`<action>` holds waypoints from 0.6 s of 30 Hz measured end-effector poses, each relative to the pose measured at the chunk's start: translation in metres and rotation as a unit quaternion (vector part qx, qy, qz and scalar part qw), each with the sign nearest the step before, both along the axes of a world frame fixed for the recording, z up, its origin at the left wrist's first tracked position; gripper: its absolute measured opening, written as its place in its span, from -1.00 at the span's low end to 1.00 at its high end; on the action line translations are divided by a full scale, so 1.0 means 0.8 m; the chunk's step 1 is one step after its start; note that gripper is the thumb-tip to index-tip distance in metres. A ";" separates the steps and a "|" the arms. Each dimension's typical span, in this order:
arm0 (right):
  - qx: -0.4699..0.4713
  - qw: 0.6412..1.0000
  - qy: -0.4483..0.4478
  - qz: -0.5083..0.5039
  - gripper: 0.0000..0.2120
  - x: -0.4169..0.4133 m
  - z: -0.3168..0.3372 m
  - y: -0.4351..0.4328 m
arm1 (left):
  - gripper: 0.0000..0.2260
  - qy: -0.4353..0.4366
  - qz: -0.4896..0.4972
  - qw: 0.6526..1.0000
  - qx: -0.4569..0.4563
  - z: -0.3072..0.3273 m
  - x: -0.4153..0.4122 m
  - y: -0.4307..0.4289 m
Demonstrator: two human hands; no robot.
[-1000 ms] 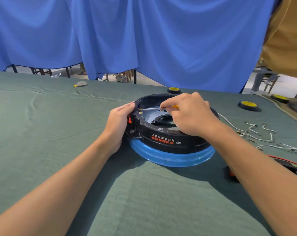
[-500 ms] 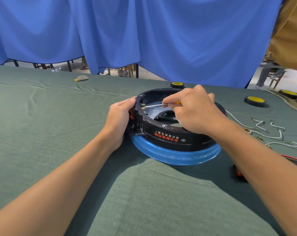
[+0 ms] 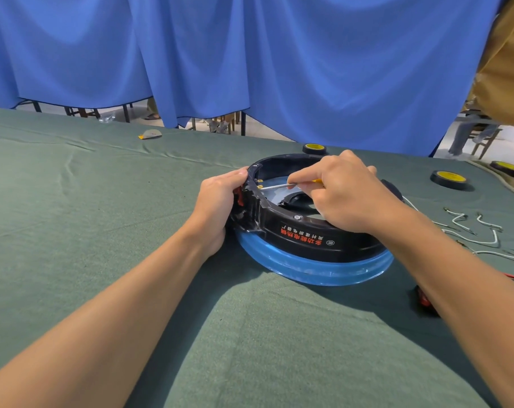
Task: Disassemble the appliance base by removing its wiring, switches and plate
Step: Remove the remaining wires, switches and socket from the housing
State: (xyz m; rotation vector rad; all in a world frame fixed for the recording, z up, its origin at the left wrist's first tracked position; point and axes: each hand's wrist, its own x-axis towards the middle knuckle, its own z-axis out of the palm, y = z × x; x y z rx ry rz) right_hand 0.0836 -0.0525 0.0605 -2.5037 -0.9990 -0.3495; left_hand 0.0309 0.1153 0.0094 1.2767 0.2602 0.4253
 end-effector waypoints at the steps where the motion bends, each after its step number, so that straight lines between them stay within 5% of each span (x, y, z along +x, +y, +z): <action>1: -0.005 1.000 -0.003 0.001 -0.50 0.000 0.001 0.001 | -0.73 0.004 -0.003 1.000 -0.003 0.001 0.000 0.001; 18: 0.003 0.999 -0.028 0.030 -0.55 0.003 -0.003 0.000 | -0.73 0.009 0.001 1.000 0.027 -0.001 -0.001 0.003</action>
